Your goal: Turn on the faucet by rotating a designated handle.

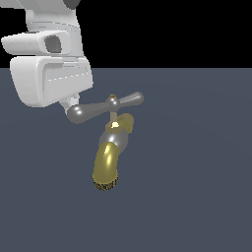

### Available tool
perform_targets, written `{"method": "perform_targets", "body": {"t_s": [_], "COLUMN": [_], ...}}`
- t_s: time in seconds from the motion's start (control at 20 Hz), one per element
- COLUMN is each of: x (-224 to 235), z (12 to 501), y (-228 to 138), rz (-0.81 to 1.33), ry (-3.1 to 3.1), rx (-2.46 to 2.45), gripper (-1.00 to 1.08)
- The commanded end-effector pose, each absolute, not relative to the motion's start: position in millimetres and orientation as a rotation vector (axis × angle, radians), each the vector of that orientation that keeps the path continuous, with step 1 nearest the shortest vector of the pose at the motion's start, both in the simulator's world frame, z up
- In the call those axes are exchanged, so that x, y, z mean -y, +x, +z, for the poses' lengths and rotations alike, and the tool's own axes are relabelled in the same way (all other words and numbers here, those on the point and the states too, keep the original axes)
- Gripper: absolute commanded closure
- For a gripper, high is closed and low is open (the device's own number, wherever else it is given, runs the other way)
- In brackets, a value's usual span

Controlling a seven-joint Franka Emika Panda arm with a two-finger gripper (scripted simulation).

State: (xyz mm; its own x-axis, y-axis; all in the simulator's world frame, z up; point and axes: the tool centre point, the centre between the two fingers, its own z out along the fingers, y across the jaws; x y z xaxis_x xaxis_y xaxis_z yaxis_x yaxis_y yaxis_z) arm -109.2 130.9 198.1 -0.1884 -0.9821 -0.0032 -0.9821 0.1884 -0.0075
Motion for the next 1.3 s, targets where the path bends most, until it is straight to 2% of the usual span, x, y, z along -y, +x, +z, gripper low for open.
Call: {"method": "perform_targets", "body": {"t_s": [0.0,0.6,0.7,1.25], "x": [-124.9,-108.2,-119.0,-60.5], "z": [197.9,198.0,198.4,198.0], "y": [-119.4,-158.6,-153.7,-171.1], "rz": [-0.006,-0.001,0.003,0.002], "ry": [-1.998,-2.003,-2.023,-2.012], "rx": [-2.423,-2.42,-2.396,-2.41], "gripper": [1.08,1.08,1.08,1.08]}}
